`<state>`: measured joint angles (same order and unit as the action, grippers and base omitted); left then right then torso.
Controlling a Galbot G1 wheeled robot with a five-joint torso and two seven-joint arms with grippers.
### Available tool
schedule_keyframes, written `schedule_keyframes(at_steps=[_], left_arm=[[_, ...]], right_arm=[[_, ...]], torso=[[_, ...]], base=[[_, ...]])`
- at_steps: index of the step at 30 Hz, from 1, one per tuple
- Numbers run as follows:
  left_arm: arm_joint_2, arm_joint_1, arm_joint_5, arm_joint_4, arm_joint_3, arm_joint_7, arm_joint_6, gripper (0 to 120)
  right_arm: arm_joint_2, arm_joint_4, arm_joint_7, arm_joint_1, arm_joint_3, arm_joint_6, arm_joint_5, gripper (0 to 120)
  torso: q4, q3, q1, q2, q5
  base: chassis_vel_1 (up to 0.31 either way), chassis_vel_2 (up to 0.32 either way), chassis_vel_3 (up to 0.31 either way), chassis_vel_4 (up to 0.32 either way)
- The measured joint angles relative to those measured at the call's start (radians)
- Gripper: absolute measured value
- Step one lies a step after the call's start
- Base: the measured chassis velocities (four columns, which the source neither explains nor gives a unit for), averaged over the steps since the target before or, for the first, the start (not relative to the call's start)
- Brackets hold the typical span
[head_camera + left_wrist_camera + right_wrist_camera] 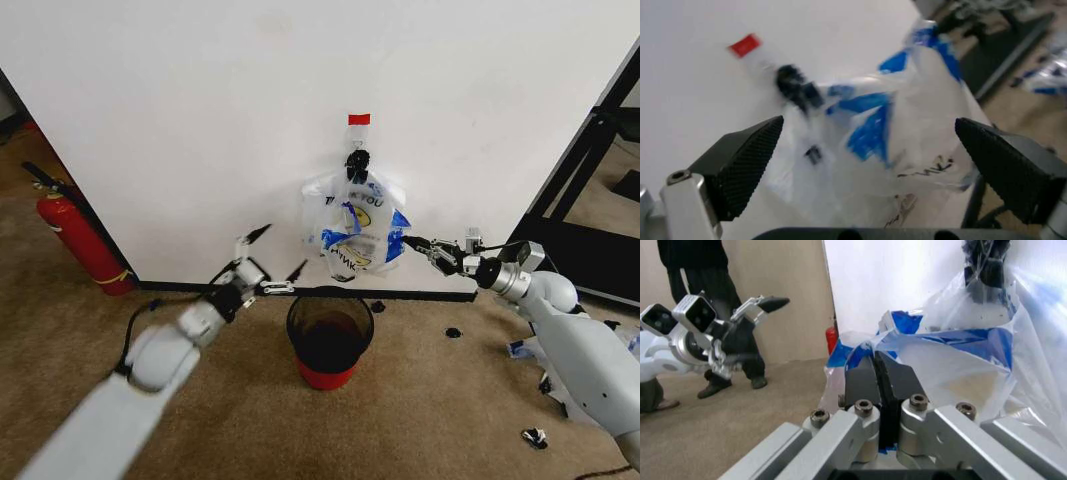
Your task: Pick up the garbage bag from the wall and place it over the trash bin.
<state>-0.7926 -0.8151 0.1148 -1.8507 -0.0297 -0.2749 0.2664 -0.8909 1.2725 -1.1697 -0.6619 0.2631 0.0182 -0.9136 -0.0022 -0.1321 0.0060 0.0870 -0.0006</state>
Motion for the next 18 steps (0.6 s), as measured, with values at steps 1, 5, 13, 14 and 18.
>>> schedule_keyframes(at_steps=[1,5,13,14,18], left_arm=[[0.025,0.059,0.0,0.003,0.054,0.008,-0.011,100],[0.081,0.222,0.017,0.002,0.218,0.083,-0.08,100],[0.122,0.535,-0.001,0.003,0.545,0.197,-0.294,100],[0.12,0.579,-0.003,0.002,0.589,0.211,-0.33,100],[0.099,0.686,0.01,-0.011,0.692,0.218,-0.442,100]], right_arm=[[-0.001,0.001,0.0,0.001,0.0,0.0,0.0,0],[-0.005,0.003,0.0,-0.001,0.001,-0.002,0.004,0],[-0.009,0.009,-0.003,-0.012,0.006,-0.008,0.023,0],[-0.008,0.011,-0.005,-0.013,0.007,-0.009,0.025,0],[-0.004,0.015,-0.009,-0.018,0.01,-0.012,0.034,0]], torso=[[-0.0001,0.0,0.0,0.0,0.0001],[-0.0001,0.0,0.0,0.0,0.0008],[-0.0002,0.0,0.0,0.0,0.0009],[0.0,0.0,0.0,0.0,0.0007],[0.0,0.0,0.0,0.0,0.0008]], base=[[0.0,0.0,0.0,0.0],[0.0,0.0,0.0,0.0],[0.0,0.0,0.0,0.0],[0.0,0.0,0.0,0.0],[0.0,0.0,0.0,0.0]])
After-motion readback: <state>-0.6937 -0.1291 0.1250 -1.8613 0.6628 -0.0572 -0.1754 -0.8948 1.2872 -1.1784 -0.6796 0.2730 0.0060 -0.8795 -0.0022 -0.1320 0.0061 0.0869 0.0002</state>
